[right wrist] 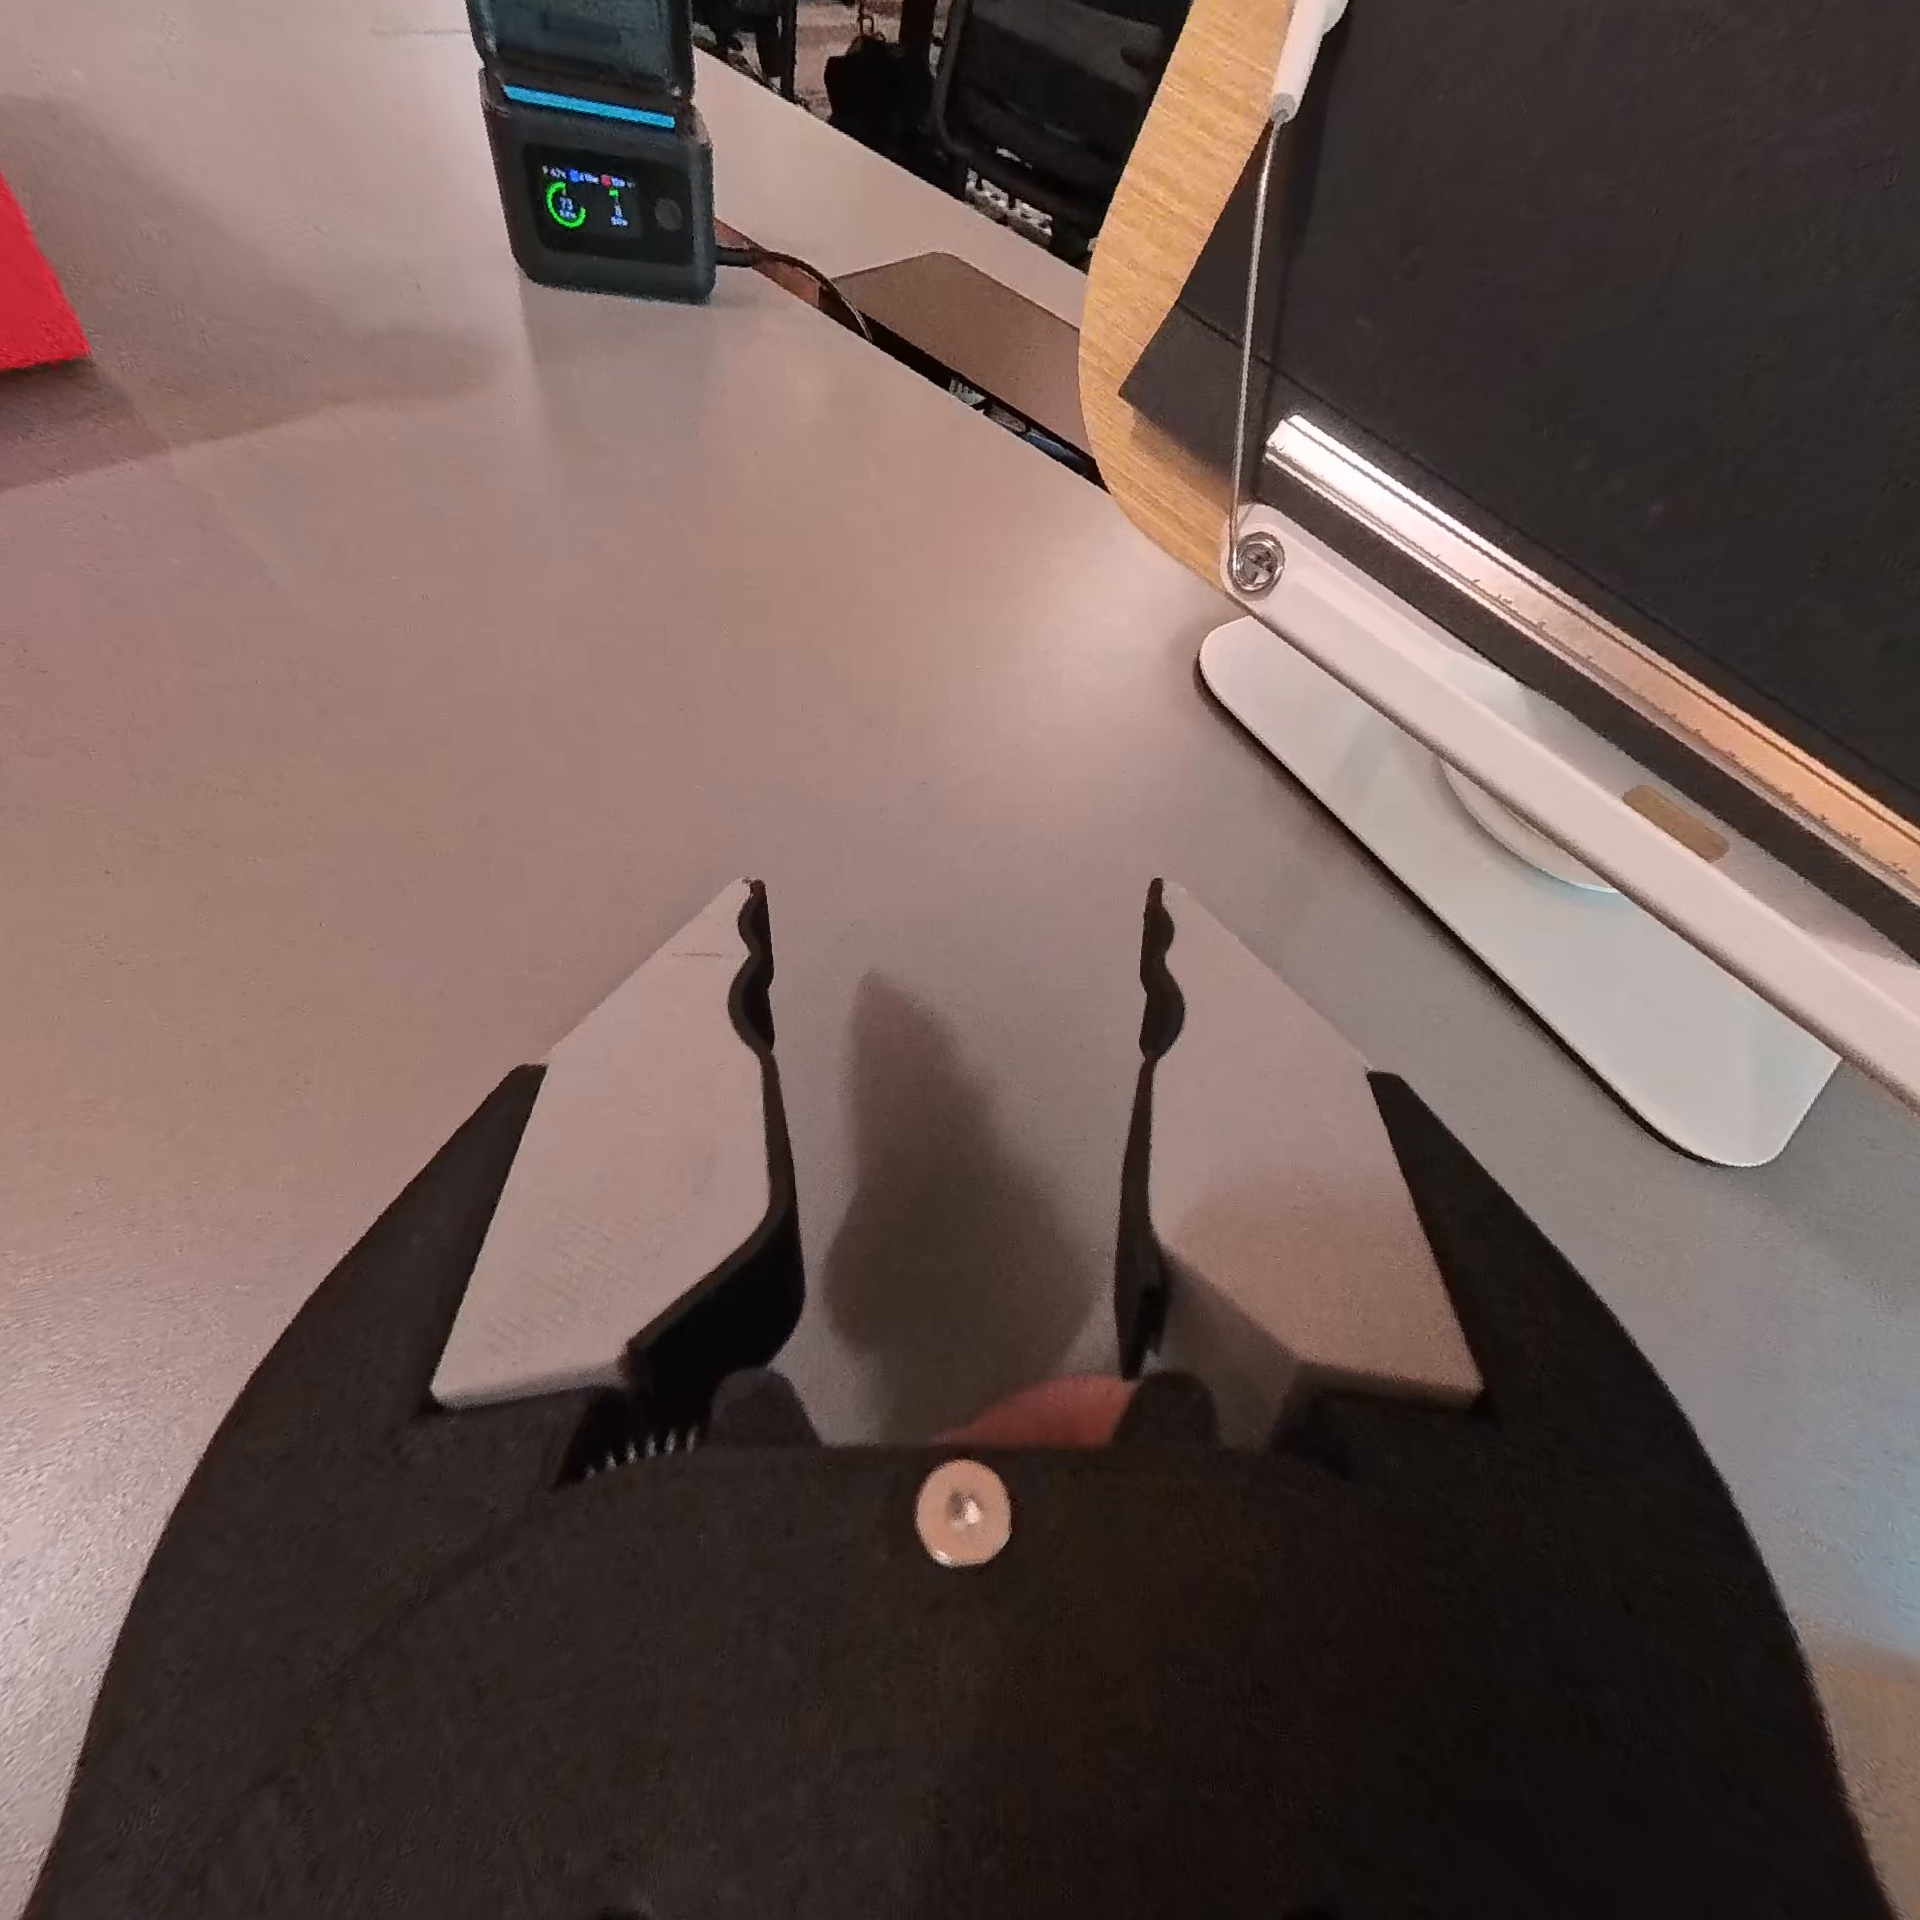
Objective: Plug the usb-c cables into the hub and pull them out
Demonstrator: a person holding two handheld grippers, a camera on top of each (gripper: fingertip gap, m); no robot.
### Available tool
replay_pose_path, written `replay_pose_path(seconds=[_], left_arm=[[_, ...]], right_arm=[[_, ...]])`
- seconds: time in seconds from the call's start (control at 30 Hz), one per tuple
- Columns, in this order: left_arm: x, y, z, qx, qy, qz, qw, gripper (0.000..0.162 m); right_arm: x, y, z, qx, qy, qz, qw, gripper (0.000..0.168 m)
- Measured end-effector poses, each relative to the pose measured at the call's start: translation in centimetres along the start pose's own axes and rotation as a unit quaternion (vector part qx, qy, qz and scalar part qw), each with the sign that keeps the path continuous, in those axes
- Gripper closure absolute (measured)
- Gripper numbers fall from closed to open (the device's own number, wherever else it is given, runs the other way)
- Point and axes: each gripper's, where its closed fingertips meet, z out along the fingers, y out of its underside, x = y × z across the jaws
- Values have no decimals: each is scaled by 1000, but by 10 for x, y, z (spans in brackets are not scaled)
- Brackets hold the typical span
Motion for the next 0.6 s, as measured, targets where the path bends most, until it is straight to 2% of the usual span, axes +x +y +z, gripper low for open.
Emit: replay_pose_path(seconds=[0.13, 0.27, 0.37, 0.47, 0.6], left_arm=[[-10, -2, -30, 17, -28, 44, 998, 137], [-47, -5, -96, 60, -75, 39, 995, 139], [-96, -5, -159, 90, -146, 21, 985, 140], [-140, -13, -241, 148, -220, -17, 964, 141], [-165, -30, -345, 225, -289, -40, 930, 141]], right_arm=[[-1, 0, 0, 0, -4, -1, 1000, 101], [-3, 1, 0, -2, -2, -13, 1000, 103], [-5, 0, -1, -1, -3, -19, 1000, 103], [-6, 1, -1, -2, -3, -19, 1000, 103], [-5, 1, -1, -2, -4, -16, 1000, 103]])
